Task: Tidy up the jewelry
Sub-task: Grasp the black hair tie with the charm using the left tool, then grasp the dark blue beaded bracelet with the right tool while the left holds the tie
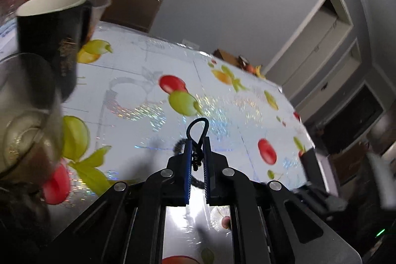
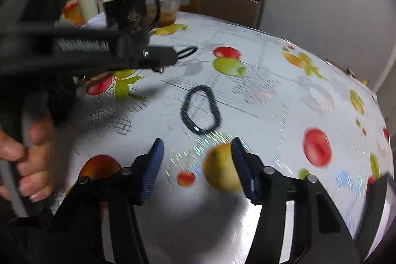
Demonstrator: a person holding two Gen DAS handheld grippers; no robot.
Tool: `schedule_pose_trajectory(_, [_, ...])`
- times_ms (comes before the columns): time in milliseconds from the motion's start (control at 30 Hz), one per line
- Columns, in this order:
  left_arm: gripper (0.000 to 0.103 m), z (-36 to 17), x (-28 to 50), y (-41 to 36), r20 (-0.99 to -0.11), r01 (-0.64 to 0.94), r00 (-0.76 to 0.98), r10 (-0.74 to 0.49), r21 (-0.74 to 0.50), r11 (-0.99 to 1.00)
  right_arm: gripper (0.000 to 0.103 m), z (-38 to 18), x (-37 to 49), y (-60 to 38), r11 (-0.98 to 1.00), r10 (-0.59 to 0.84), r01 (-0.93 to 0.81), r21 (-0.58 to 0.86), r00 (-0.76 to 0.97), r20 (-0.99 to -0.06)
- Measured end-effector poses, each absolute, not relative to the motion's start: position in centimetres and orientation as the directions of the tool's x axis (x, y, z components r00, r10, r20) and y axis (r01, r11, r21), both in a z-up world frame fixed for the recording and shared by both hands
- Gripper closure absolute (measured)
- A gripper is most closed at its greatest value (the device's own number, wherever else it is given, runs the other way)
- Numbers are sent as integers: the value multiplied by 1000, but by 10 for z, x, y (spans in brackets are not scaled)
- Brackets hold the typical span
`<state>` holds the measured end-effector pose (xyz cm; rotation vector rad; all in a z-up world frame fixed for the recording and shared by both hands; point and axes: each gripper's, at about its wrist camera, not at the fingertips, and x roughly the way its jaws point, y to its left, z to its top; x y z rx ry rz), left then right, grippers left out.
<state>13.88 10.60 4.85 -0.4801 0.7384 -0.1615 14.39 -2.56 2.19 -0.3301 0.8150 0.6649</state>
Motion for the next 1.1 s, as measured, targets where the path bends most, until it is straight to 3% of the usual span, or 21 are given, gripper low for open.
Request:
schedule_pose_trajectory(67, [94,51,137,113,-594,-32,742,-310,-493,869,55,18,147,-13,735,415,-677,-41,496,-763])
schedule_pose_trajectory(167, [94,54,136,114,-604,-43,744,-285,-470,882,69,13,154,0,714,415,-699,-45,474,-777])
schedule_pose_trajectory(433, [94,54,135,120,-610,-61,746,-267,-463,884,70,9,174,10,732,408,-681,-18,460,-788])
schedule_pose_trajectory(533, [94,53,134,125,-610,-74,749,-259,-466,882,96,8,176,7,741,425,-672,9,458,-781])
schedule_pose_trajectory(1100, [94,54,134,125,-622,-84,748,-232,-435,896,96,20,172,-14,781,416,-624,-2,523,-744])
